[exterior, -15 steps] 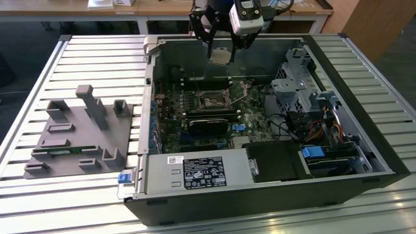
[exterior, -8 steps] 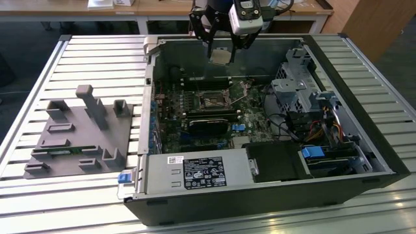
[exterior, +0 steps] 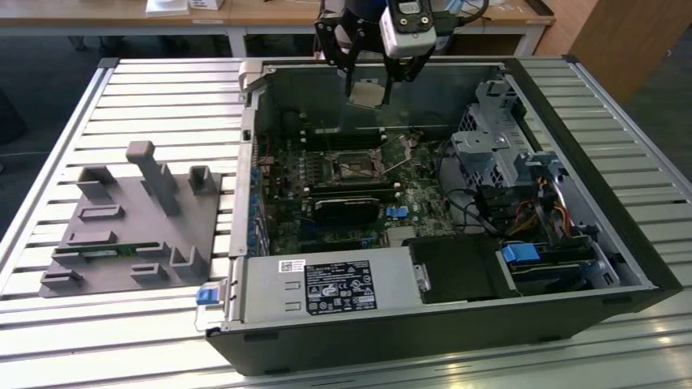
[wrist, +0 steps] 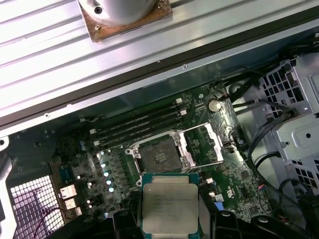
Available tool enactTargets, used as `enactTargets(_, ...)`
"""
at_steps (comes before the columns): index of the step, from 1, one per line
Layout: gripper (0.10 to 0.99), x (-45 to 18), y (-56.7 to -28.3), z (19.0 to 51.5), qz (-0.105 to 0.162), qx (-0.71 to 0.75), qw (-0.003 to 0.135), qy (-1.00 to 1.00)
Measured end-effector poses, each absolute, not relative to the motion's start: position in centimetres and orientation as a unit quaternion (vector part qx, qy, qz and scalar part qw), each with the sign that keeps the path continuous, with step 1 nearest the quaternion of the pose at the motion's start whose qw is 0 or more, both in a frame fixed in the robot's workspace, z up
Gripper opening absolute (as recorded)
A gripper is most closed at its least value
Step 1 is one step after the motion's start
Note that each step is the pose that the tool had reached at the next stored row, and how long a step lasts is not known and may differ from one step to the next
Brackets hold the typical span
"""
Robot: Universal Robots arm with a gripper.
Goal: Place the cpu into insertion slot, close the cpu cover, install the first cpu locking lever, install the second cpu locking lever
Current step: 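Place the cpu into insertion slot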
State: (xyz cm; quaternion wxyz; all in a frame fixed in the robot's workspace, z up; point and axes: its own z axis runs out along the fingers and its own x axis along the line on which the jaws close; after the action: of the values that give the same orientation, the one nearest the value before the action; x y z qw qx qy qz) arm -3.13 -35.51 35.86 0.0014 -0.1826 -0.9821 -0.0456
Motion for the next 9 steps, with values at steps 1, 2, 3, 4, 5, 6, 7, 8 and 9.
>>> enactTargets(1,0.541,-3.13,-35.51,35.86,-0.046,-0.184,0.001,-0.982)
enactTargets(2,0.541,-3.13,-35.51,35.86,-0.046,-0.185,0.001,-0.982)
enactTargets(3,0.541,-3.13,-35.51,35.86,-0.046,-0.186,0.001,-0.982)
enactTargets(4,0.541,-3.13,-35.51,35.86,-0.046,-0.187,0.001,-0.981)
enactTargets(5,0.541,-3.13,-35.51,35.86,-0.046,-0.188,0.001,-0.981)
enactTargets(6,0.541,-3.13,-35.51,35.85,-0.046,-0.189,0.001,-0.981)
enactTargets(7,0.541,-3.13,-35.51,35.84,-0.046,-0.191,0.001,-0.981)
enactTargets(8,0.541,-3.13,-35.51,35.84,-0.046,-0.193,0.001,-0.980)
enactTargets(9,0.541,-3.13,-35.51,35.83,-0.046,-0.195,0.001,-0.980)
